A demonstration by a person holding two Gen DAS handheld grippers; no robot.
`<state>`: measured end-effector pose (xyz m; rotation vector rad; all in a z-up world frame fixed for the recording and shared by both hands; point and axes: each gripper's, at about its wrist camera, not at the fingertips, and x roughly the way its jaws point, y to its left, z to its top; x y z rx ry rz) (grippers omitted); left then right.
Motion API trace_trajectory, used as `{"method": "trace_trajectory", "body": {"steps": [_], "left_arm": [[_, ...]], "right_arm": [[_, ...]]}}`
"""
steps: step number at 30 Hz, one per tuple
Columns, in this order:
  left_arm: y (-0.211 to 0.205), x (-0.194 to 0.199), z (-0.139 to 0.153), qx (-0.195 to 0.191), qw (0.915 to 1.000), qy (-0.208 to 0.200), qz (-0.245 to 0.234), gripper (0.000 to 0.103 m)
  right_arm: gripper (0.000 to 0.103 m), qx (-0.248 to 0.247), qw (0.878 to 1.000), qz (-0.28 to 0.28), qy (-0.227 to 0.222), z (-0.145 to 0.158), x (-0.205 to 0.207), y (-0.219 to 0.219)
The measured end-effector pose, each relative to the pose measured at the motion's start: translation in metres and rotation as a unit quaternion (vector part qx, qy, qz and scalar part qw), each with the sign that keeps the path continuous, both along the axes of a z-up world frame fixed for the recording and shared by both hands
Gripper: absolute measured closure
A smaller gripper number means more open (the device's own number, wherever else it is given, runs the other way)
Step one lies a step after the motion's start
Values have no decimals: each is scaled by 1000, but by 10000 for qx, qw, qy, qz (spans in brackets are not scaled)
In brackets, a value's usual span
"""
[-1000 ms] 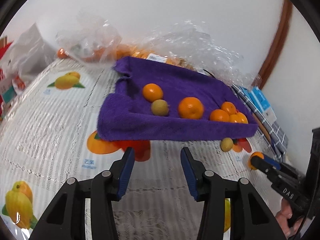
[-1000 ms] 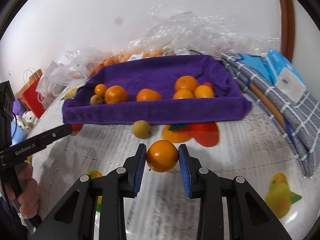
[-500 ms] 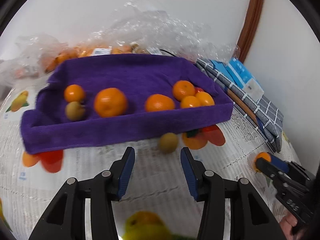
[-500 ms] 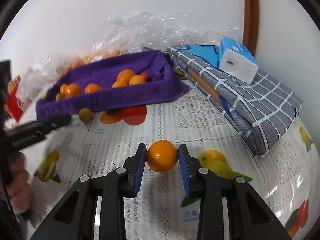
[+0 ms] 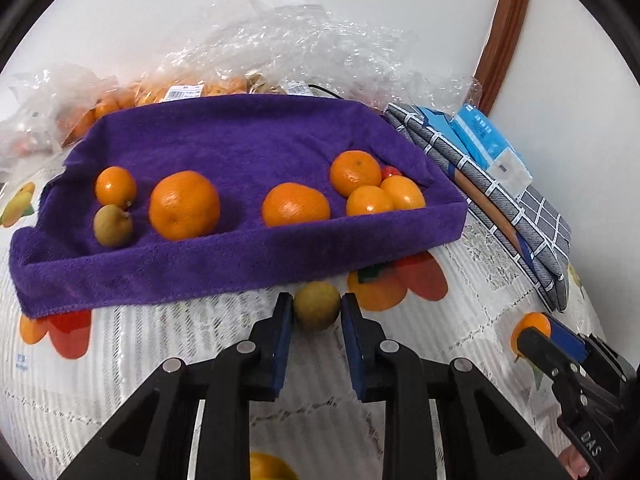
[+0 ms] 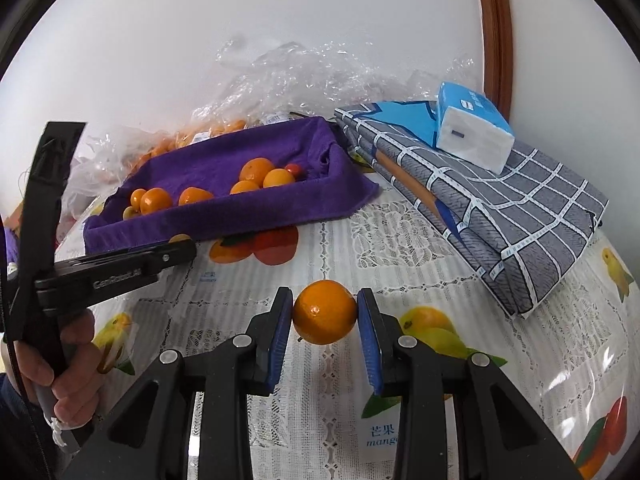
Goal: Organize fruits
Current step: 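Carry the orange and the greenish fruit over the purple towel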
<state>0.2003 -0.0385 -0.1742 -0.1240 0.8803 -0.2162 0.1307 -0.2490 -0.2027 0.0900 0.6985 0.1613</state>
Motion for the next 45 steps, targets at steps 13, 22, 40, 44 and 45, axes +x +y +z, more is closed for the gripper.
{"method": "trace_trajectory", "body": {"steps": [13,22,40,44,45], "left_arm": [[55,-34,9,-504,9982,5,316,79],[106,-55,19,-450,9961,-73,751,79],[143,24,64,-646,9901,-607,1091,79],[131,50,53,-665,9907,-578,1040,79],[128,57,47,-647,9908,-553,1055,79]], "right_arm": [[70,-186,9998,54,67,-1,3,7],[70,-140,9993,285,213,3,7,28],[70,-55,9976,606,-330,68,97,84],[70,29,9973,719,-171,56,128,98],[70,43,9972,737,-131,52,133,101]]}}
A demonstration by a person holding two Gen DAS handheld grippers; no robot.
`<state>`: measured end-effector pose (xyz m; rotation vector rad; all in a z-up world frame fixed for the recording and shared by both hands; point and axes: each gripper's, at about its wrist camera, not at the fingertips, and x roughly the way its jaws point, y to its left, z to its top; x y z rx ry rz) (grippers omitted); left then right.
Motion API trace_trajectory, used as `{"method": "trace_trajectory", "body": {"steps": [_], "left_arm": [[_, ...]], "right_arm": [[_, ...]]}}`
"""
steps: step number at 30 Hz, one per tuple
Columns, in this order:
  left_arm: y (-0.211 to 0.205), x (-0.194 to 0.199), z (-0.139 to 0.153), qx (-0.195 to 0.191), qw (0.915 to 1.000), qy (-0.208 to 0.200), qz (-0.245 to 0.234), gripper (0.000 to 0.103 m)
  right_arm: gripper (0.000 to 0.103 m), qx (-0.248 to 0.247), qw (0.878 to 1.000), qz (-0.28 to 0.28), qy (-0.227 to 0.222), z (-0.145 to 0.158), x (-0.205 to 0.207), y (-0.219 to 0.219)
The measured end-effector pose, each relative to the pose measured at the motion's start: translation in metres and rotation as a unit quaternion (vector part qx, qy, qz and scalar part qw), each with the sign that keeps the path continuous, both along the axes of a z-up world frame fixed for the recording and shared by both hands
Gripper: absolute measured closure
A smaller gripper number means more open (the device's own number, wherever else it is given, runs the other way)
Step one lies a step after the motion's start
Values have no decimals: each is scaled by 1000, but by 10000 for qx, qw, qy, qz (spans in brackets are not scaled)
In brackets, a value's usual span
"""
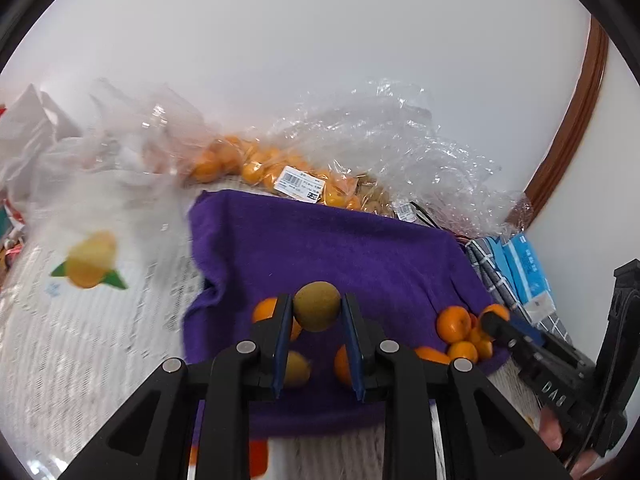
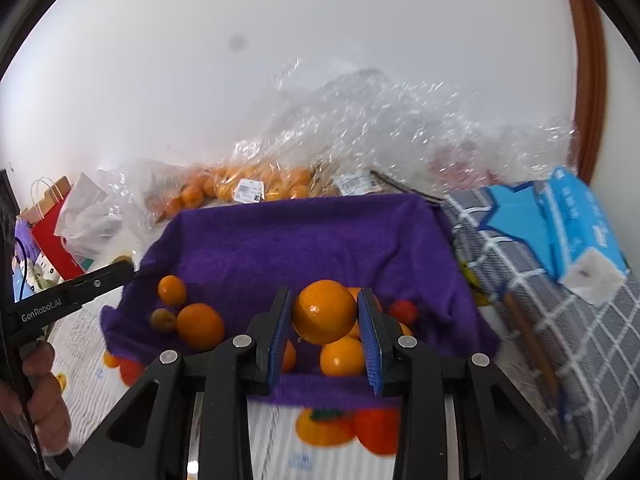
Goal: Organize fruits
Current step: 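Carry the orange and the greenish fruit over the purple towel, then open right gripper releasing the orange while left gripper releases the greenish fruit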
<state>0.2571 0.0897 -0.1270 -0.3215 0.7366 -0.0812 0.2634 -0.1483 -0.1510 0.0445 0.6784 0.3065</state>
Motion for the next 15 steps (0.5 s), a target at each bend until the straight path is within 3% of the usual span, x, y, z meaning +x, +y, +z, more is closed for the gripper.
{"method": "trace_trajectory", "body": {"steps": [6,15], "left_arm": [[-12,12,-25,-14,9995,288,-96,79],[-17,10,-28,87,9993,333,-135,79]], "right_arm": [[70,-45,9996,119,260,-26,13,10],[70,-6,9994,104,322,-32,10,10]]}}
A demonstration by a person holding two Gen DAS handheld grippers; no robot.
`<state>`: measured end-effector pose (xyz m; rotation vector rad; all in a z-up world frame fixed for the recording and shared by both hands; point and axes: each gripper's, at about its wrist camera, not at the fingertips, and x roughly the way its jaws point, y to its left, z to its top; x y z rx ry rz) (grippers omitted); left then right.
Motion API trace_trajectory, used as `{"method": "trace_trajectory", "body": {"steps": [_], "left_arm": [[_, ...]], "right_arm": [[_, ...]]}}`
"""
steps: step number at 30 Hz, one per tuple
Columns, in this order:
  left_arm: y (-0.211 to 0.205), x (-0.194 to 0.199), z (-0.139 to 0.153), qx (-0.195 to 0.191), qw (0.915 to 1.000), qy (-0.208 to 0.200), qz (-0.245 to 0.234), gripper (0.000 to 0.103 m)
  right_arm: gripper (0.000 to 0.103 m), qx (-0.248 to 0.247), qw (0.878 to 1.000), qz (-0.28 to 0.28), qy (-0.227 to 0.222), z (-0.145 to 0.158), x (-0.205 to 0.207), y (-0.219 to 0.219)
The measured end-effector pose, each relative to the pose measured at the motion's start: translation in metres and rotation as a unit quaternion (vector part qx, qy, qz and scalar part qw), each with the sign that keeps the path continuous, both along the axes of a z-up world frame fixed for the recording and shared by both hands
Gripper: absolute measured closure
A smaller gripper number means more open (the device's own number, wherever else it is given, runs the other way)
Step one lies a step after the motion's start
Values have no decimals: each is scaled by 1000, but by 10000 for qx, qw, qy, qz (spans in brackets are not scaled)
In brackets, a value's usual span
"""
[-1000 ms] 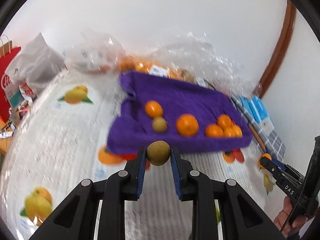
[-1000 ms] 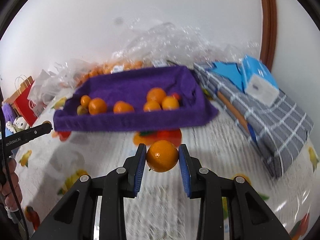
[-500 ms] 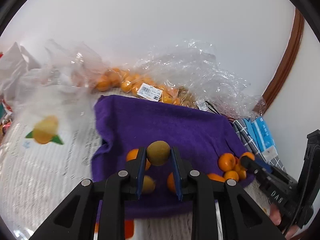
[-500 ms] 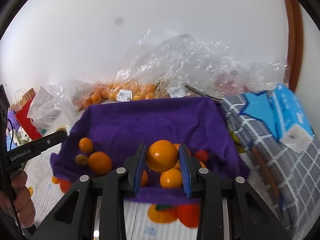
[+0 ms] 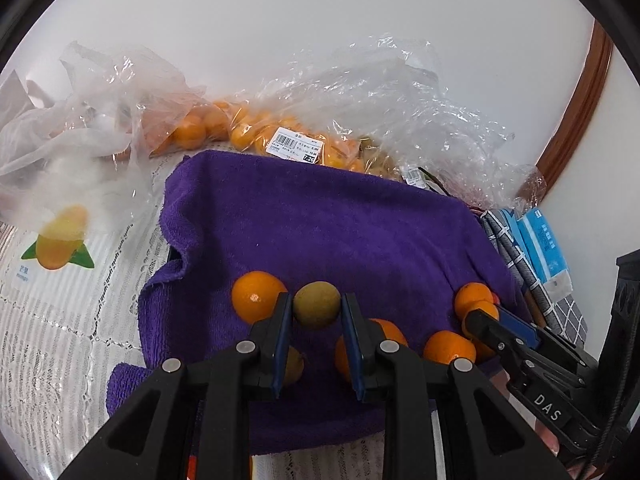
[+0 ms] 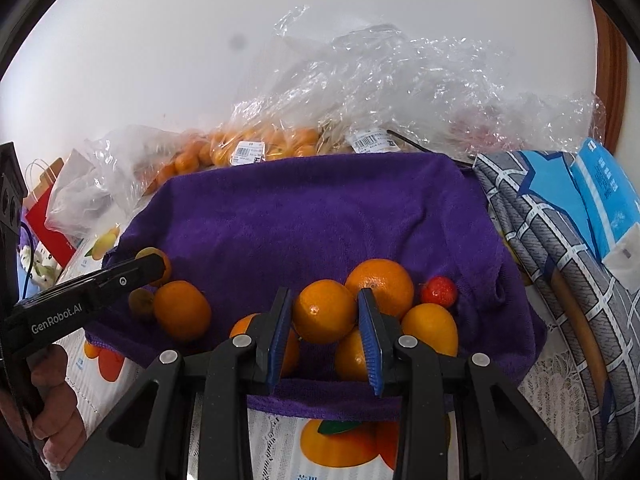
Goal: Organize fruits
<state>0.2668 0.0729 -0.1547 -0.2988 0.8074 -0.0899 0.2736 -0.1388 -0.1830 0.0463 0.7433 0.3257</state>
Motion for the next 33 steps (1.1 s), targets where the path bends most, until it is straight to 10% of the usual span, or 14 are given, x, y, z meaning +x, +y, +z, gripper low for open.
{"method": "trace_trajectory", "body": {"steps": [12,33], "left_arm": [[-4,-33,27,217,9997,127,63,64],[-42,-208,126,942,9923,-703,382,18]], "right_arm": [[60,-58,9997,-177,-147,28,-32,-6],[6,-411,9902,-950,-934,125,-232,-57]]}}
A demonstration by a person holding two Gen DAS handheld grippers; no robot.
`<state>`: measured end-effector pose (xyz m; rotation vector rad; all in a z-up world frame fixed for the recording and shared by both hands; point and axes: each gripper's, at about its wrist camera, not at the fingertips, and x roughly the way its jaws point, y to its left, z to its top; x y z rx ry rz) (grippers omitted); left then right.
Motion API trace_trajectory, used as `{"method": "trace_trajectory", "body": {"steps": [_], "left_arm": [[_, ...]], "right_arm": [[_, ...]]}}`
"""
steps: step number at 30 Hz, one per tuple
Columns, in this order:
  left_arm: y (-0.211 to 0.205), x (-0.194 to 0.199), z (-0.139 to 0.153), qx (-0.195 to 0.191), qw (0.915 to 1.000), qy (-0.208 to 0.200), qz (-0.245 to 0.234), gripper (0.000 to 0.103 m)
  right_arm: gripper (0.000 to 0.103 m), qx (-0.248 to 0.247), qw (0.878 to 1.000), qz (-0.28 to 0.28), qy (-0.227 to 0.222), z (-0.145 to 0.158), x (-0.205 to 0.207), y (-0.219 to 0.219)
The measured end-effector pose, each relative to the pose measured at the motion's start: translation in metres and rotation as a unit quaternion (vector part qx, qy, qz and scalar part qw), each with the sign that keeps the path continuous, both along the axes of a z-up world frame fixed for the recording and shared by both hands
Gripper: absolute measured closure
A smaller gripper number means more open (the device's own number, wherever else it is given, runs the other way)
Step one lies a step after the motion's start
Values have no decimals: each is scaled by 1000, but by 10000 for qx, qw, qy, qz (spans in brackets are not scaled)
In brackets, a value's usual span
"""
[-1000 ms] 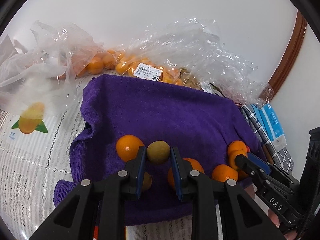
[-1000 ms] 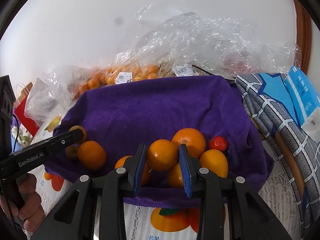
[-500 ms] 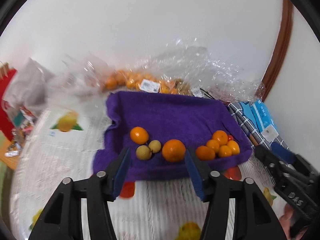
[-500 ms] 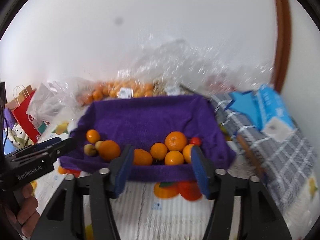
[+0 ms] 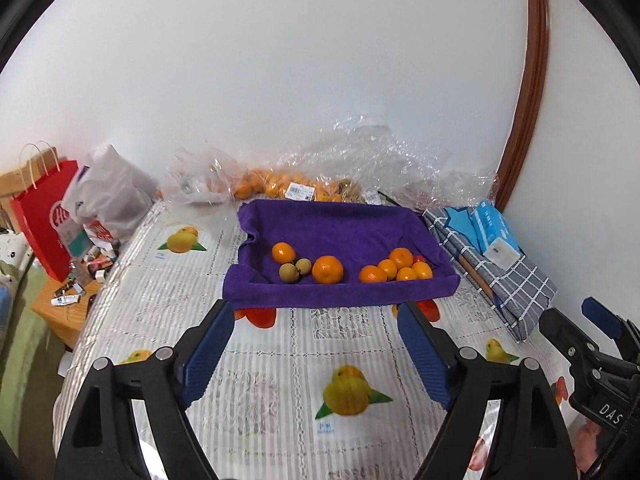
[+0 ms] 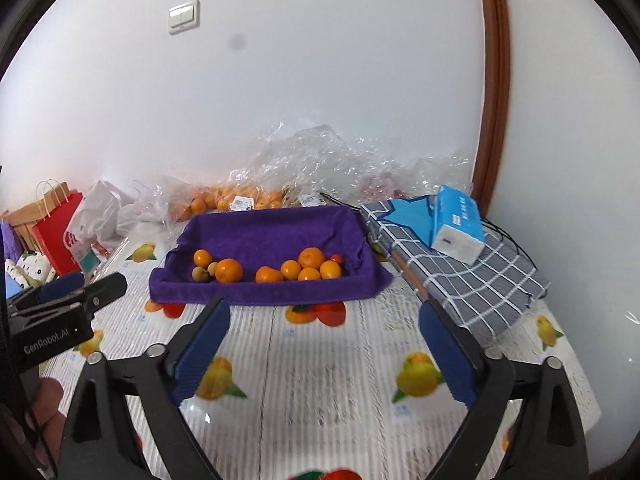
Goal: Organize fruits
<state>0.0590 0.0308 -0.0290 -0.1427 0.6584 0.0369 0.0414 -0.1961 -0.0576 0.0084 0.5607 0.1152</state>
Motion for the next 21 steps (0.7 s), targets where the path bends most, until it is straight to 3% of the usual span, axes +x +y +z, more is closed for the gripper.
{"method": "trace_trajectory", "body": {"steps": [9,21], "left_arm": [[-16,-28,15,187,9995,-236,15,17],[-19,-30,14,181,9996,-233,-3,17]], "right_arm": [[4,59,9998,-171,-12,3,-25,-13],[4,6,9998,-188,89,1,-25,-12]]}}
